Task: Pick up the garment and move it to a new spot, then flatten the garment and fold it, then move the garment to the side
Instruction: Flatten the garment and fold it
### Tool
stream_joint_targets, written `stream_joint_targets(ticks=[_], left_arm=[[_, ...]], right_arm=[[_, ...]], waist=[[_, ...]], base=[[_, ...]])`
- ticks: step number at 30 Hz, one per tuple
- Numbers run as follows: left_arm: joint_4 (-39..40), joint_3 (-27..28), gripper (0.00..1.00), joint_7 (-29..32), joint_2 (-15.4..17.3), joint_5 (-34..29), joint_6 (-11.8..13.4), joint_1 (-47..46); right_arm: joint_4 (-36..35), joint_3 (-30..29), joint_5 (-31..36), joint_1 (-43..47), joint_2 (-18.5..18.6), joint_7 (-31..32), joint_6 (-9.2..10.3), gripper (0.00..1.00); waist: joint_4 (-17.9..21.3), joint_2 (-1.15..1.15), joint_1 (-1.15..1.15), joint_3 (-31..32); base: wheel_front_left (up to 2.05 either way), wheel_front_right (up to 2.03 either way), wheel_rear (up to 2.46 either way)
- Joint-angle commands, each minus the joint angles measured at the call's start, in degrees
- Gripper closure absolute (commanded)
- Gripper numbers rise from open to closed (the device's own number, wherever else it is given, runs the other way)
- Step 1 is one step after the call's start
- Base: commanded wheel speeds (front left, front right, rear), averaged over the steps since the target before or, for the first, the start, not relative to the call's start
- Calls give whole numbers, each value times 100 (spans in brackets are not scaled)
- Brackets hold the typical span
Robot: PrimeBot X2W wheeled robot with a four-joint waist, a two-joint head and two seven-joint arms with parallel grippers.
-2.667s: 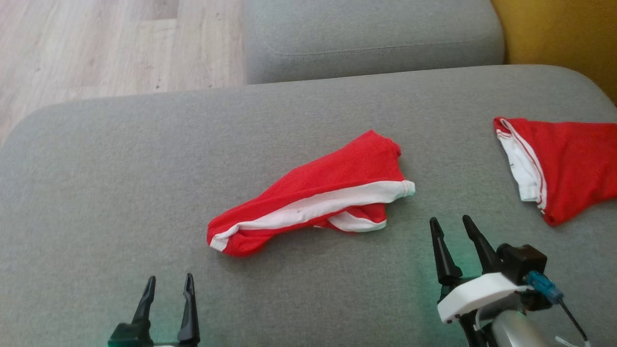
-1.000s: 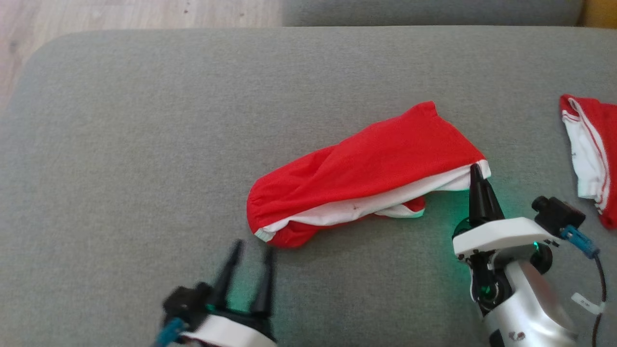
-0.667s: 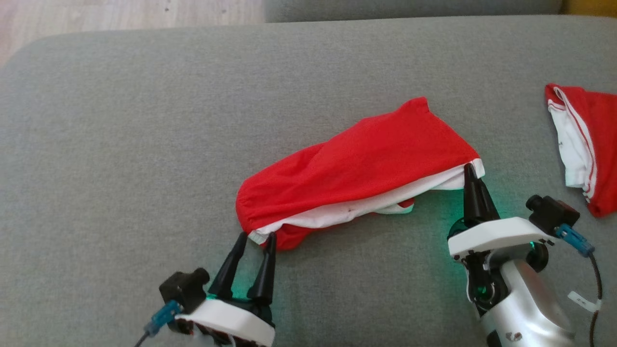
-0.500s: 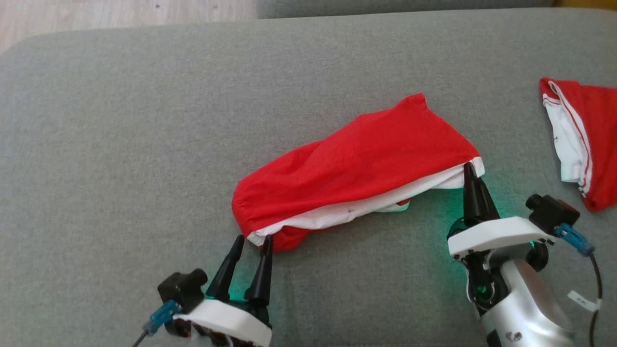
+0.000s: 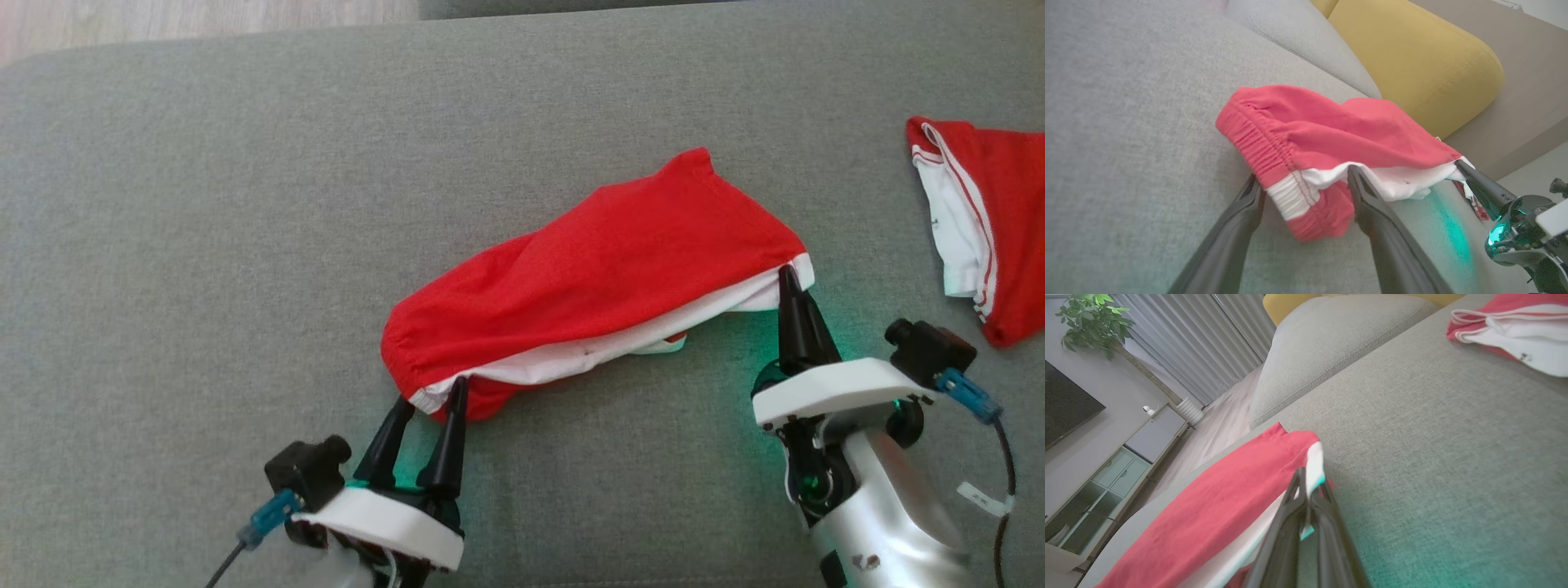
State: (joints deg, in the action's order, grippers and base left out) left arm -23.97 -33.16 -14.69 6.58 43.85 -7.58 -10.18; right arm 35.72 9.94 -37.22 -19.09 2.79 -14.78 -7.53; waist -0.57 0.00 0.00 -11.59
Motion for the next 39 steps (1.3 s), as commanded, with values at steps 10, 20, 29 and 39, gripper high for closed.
stream_joint_targets(ticks=[10,20,29,39], left_arm=[[545,44,100,-31,160,67,9,-166],[1706,-158,100,-31,797,-37,9,-744],[2308,-527,100,-31,2195,83,9,-2915],[1688,-1595,100,156,2449,1007,9,-4499]], right_arm=[[-140,87,66,-224,9,-22,4,100],[-702,22,-370,-450,9,-22,4,100],[-1340,96,-681,-1642,9,-22,4,100],[-913,-35,-733,-2884,9,489,4,100]], waist=[[-1,0,0,-85],[-64,0,0,687],[111,0,0,1392],[292,0,0,755]], base=[[0,0,0],[0,0,0],[0,0,0],[0,0,0]])
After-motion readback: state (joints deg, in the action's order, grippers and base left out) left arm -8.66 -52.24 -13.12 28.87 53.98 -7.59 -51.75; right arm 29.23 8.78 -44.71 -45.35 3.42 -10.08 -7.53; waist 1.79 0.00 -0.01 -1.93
